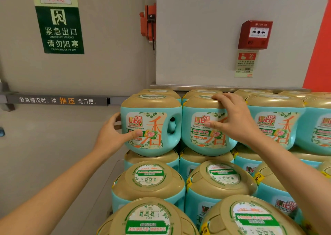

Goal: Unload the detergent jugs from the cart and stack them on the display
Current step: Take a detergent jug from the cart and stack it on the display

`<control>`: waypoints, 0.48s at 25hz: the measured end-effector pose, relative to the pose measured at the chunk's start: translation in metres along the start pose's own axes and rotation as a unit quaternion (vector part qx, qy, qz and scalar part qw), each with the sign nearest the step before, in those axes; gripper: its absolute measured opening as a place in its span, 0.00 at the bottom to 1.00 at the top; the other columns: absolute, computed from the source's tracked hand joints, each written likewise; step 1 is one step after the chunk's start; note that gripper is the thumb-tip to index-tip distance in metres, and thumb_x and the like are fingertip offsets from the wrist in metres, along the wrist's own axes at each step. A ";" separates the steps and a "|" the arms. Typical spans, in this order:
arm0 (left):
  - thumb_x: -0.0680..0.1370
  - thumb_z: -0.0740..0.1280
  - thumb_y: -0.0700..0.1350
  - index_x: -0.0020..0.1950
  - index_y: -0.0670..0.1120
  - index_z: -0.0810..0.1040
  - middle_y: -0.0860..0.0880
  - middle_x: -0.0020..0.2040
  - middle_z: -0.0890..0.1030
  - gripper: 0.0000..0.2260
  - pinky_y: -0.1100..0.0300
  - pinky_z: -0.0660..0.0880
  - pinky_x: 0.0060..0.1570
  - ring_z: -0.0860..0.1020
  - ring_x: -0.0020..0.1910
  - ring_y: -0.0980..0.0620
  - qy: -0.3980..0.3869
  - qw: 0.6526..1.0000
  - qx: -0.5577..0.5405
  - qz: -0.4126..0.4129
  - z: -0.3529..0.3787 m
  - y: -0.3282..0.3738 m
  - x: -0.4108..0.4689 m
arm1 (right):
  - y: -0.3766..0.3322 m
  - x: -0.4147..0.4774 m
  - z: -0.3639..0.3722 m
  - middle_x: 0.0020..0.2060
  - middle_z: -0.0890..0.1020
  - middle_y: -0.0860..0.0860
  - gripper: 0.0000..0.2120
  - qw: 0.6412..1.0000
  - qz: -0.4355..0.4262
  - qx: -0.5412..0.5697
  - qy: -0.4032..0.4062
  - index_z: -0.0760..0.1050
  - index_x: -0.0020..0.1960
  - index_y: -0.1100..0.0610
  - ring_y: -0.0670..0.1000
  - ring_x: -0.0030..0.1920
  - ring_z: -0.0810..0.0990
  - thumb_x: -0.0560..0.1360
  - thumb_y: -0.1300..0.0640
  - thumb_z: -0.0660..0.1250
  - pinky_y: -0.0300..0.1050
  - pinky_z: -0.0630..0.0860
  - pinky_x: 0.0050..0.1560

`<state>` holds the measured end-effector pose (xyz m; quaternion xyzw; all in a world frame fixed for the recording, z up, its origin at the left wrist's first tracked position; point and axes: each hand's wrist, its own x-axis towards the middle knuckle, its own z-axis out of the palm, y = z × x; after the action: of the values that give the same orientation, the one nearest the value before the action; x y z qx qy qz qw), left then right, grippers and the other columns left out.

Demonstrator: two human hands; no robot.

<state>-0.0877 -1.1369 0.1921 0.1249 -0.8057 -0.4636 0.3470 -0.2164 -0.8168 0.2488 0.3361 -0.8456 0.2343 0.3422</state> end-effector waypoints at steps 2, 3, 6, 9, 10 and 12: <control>0.54 0.76 0.67 0.72 0.51 0.66 0.51 0.68 0.72 0.50 0.52 0.75 0.53 0.74 0.58 0.55 0.047 0.997 0.059 0.022 0.001 0.007 -0.011 | -0.003 -0.003 0.000 0.71 0.65 0.52 0.39 0.999 0.021 -0.032 -0.007 0.63 0.72 0.49 0.56 0.72 0.56 0.66 0.40 0.73 0.56 0.57 0.72; 0.55 0.76 0.66 0.72 0.51 0.66 0.51 0.68 0.72 0.48 0.52 0.75 0.53 0.74 0.58 0.55 0.062 0.995 0.072 0.027 0.002 0.011 -0.016 | -0.006 -0.006 -0.001 0.73 0.62 0.53 0.39 0.999 0.034 -0.038 -0.010 0.61 0.74 0.48 0.57 0.73 0.53 0.67 0.40 0.73 0.58 0.55 0.72; 0.65 0.79 0.54 0.71 0.49 0.66 0.49 0.69 0.72 0.39 0.55 0.74 0.54 0.73 0.57 0.56 0.081 0.992 0.091 0.016 0.004 0.019 -0.027 | -0.011 -0.017 -0.009 0.74 0.60 0.53 0.36 0.999 0.035 -0.033 0.009 0.61 0.74 0.48 0.57 0.75 0.53 0.71 0.43 0.71 0.61 0.51 0.74; 0.72 0.75 0.42 0.62 0.49 0.76 0.48 0.63 0.78 0.19 0.63 0.75 0.49 0.78 0.50 0.58 0.061 0.997 0.032 0.026 0.003 0.030 -0.046 | -0.013 -0.032 -0.032 0.71 0.66 0.52 0.26 0.999 0.027 -0.018 0.030 0.69 0.69 0.52 0.55 0.72 0.59 0.74 0.48 0.70 0.59 0.55 0.71; 0.74 0.73 0.40 0.58 0.50 0.79 0.48 0.60 0.80 0.15 0.60 0.76 0.51 0.78 0.49 0.58 0.062 0.997 0.020 0.035 0.001 0.035 -0.053 | -0.015 -0.038 -0.043 0.70 0.68 0.52 0.23 0.999 0.027 -0.016 0.030 0.71 0.67 0.52 0.55 0.71 0.61 0.74 0.49 0.69 0.57 0.57 0.69; 0.75 0.71 0.37 0.53 0.52 0.80 0.49 0.57 0.81 0.11 0.59 0.75 0.52 0.79 0.49 0.56 0.071 0.996 0.008 0.049 -0.007 0.046 -0.066 | -0.021 -0.055 -0.066 0.66 0.72 0.52 0.19 0.999 0.028 -0.014 0.029 0.73 0.65 0.54 0.54 0.68 0.65 0.75 0.52 0.69 0.51 0.62 0.66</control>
<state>-0.0294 -1.0827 0.2037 0.1208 -0.7876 -0.4298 0.4246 -0.1435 -0.7673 0.2549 0.3010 -0.8472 0.2419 0.3648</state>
